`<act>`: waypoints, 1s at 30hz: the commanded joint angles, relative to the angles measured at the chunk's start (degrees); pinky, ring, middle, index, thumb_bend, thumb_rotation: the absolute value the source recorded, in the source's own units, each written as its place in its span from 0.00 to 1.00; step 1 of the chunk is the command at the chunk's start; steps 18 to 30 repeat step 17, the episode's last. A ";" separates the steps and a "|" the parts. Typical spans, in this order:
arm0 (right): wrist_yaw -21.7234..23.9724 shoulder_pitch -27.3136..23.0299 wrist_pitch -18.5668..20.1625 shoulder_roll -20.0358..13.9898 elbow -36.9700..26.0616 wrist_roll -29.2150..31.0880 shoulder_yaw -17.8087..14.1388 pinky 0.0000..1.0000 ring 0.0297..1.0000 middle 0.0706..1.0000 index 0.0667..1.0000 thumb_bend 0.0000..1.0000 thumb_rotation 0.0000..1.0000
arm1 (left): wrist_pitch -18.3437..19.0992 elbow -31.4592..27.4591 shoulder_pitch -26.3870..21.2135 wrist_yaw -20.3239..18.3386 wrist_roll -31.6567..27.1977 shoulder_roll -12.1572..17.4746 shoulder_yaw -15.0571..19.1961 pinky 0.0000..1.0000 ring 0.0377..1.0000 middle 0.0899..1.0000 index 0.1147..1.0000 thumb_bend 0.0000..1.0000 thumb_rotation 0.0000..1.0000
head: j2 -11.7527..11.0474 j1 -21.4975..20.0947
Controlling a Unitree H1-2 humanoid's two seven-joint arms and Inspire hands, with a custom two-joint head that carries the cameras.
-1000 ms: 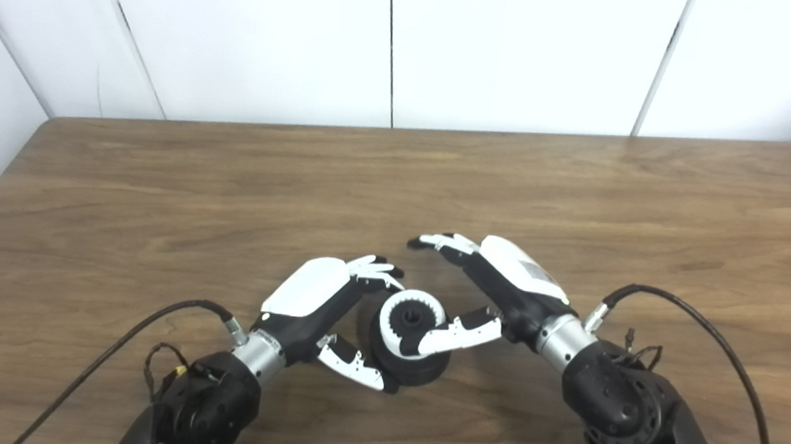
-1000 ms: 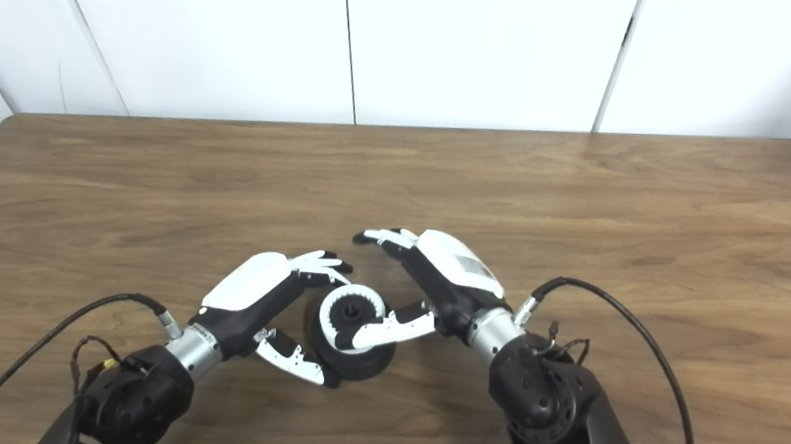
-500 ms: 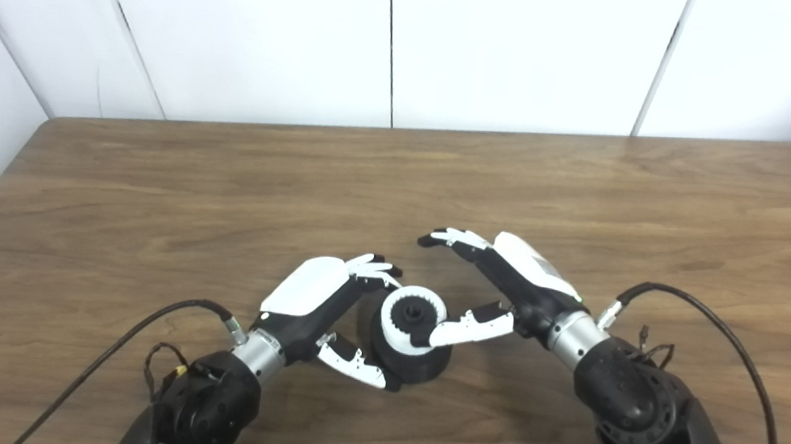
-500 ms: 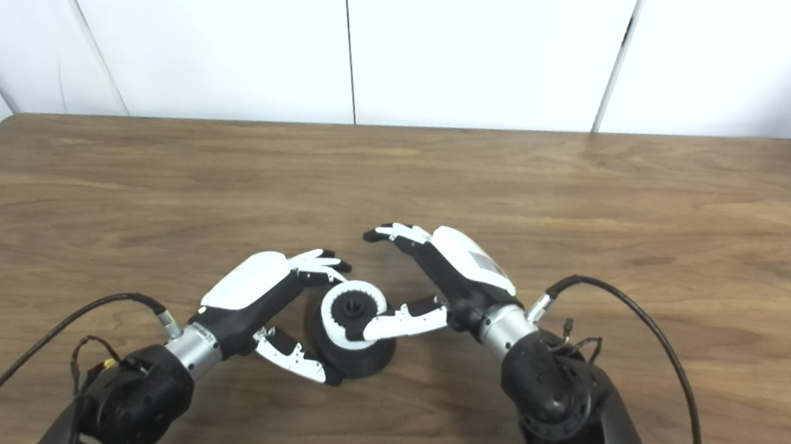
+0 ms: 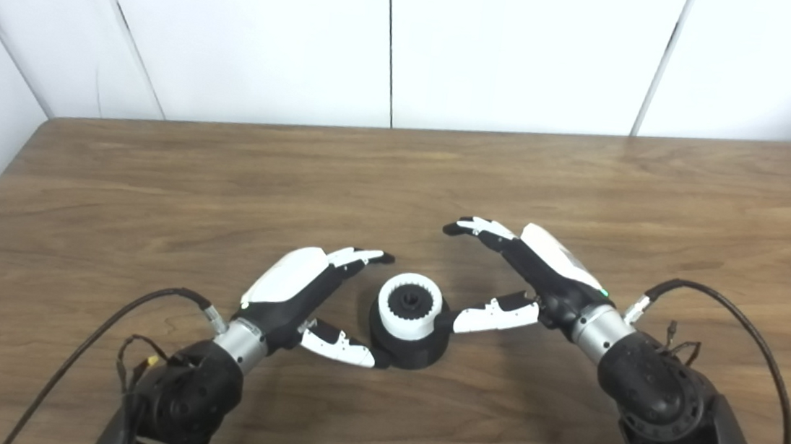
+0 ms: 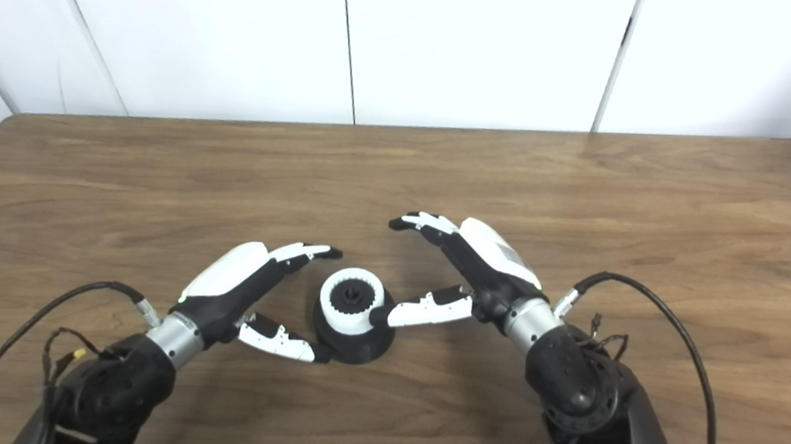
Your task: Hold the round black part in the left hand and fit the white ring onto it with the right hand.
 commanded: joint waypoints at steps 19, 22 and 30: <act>-4.40 -0.99 -2.74 -2.80 0.87 6.52 -6.89 0.91 0.97 0.96 0.91 1.00 0.65 | 7.17 -3.89 -0.32 -2.13 -14.67 2.82 9.60 0.82 0.93 0.99 1.00 1.00 0.52 | -0.61 -0.22; -4.40 -0.99 -2.74 -2.80 0.87 6.52 -6.89 0.91 0.97 0.96 0.91 1.00 0.65 | 7.17 -3.89 -0.32 -2.13 -14.67 2.82 9.60 0.82 0.93 0.99 1.00 1.00 0.52 | -0.61 -0.22; -4.40 -0.99 -2.74 -2.80 0.87 6.52 -6.89 0.91 0.97 0.96 0.91 1.00 0.65 | 7.17 -3.89 -0.32 -2.13 -14.67 2.82 9.60 0.82 0.93 0.99 1.00 1.00 0.52 | -0.61 -0.22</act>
